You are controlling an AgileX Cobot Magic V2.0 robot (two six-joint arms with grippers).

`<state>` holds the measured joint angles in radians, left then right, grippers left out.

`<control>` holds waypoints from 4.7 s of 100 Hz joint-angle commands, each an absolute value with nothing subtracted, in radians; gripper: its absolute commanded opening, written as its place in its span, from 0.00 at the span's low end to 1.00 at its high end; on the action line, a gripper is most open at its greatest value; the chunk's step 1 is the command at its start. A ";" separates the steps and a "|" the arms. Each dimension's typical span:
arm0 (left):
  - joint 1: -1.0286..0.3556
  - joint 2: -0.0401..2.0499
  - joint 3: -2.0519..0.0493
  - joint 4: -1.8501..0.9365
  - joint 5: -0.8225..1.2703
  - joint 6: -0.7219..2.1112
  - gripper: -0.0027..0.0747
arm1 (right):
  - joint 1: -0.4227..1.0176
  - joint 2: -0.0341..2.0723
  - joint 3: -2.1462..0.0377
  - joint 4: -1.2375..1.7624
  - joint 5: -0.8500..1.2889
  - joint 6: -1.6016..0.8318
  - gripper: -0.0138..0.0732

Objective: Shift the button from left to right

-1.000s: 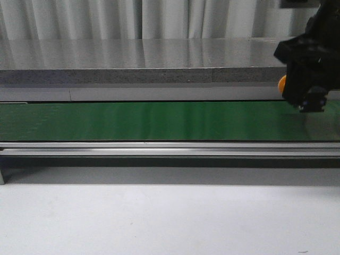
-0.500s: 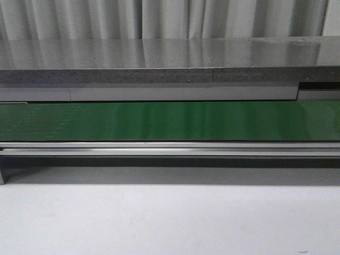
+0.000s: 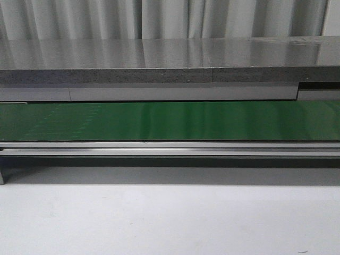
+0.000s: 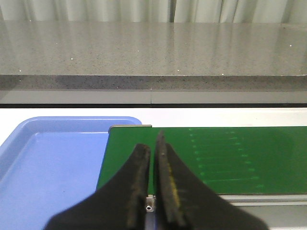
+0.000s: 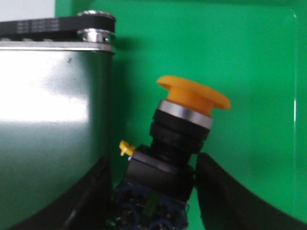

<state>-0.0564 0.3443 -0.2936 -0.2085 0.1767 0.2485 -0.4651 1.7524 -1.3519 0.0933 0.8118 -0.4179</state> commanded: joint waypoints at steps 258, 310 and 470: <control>-0.065 0.353 -0.322 -0.221 0.090 0.247 0.04 | -0.005 0.691 -0.528 0.286 -0.008 -0.409 0.71; -0.065 0.353 -0.322 -0.221 0.090 0.247 0.04 | -0.005 0.276 -0.329 0.287 0.053 -0.409 0.62; -0.065 0.353 -0.322 -0.221 0.090 0.247 0.04 | 0.053 0.223 -0.308 0.033 0.083 -0.147 0.08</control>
